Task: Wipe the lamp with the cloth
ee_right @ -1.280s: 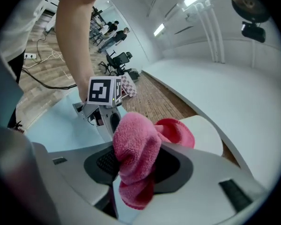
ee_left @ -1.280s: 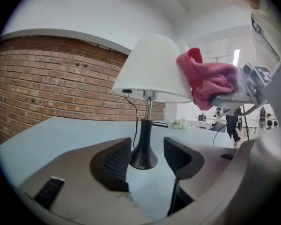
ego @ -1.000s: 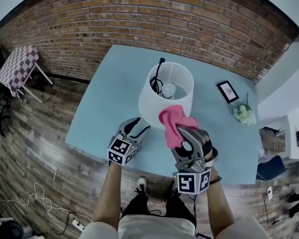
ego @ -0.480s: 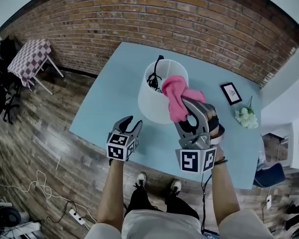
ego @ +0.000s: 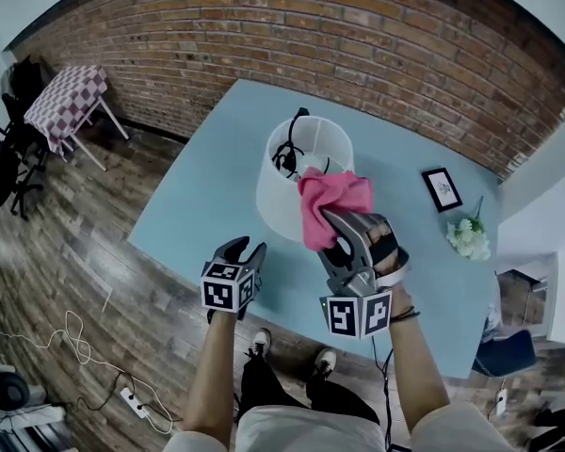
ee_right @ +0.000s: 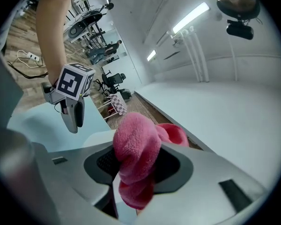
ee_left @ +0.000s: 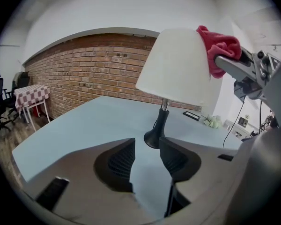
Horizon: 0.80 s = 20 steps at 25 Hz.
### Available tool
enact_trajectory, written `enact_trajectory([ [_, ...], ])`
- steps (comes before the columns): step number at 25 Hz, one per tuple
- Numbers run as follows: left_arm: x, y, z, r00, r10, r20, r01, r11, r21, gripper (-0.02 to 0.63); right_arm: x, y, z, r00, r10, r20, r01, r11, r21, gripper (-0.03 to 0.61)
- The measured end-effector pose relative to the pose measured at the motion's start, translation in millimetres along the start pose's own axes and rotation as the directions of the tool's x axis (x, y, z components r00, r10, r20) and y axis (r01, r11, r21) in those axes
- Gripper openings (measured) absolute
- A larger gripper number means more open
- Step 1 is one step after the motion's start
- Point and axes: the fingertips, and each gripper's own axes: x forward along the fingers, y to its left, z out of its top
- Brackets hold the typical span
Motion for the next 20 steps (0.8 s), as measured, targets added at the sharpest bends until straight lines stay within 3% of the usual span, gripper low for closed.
enact_trajectory([
  [10,-1,-16,-15,0.999,0.039,0.008,-0.039,0.999,-0.022,0.190,-12,62,-26,0.988,0.157,0.005,-0.156,0.985,-0.074,0.201],
  [20,-2,-36,-23,0.998,0.058,0.000,-0.058,0.998,-0.038,0.190,-30,116,-64,0.939,0.342,-0.033,-0.344,0.932,-0.119,0.201],
])
